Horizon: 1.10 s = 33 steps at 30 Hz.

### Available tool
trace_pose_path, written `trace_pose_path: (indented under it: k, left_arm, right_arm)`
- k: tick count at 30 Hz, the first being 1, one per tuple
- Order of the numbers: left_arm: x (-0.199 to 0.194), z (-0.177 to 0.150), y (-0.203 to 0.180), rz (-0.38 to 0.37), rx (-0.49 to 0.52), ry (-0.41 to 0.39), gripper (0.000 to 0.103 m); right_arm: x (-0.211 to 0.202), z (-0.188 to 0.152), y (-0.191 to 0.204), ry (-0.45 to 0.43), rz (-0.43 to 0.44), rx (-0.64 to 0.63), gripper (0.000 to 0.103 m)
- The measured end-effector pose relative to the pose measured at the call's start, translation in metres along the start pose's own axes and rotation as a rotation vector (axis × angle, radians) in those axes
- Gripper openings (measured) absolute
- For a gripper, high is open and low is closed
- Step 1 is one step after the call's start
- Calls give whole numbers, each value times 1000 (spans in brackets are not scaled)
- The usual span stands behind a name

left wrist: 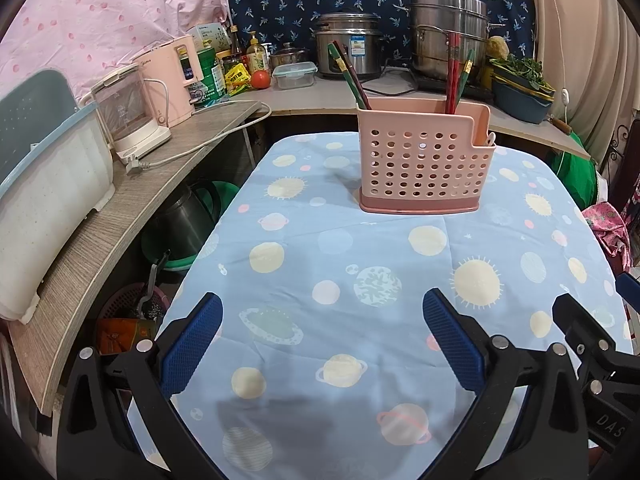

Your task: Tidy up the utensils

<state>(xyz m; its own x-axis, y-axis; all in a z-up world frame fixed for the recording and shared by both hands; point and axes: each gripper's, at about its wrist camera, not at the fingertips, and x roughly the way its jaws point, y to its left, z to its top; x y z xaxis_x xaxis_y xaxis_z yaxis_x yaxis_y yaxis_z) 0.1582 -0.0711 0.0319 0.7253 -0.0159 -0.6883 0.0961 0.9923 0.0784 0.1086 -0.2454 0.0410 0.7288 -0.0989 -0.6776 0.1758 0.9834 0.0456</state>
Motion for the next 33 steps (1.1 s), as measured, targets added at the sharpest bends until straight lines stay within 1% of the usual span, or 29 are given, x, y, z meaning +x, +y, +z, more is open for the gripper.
trace_pose_path:
  k: [12,15,17,19,25,28,33]
  left_arm:
    - [-1,0,1,1,2,-3,96]
    - [-3,1,3,-30,-1,-14,96]
    - [-6,1,4,-24,-16,-37,96]
    - [-5,3,4,-35,-13,-26,96]
    - [-1,5,2,-14,-14,-11,96]
    - [0,6,-1,10,1,-18,96]
    - [0,6,-4,17,15,-29,96]
  right_arm:
    - [2,1,1,5,2,0,97]
    - [2,1,1,5,2,0,97]
    - [2,1,2,5,2,-1,97]
    - [3,1,2,5,1,-3,97]
    - [5,2,4,5,1,-1,97]
    - [7,3,4,7,0,0,97]
    - [9,3,4,8,-1,-1,97]
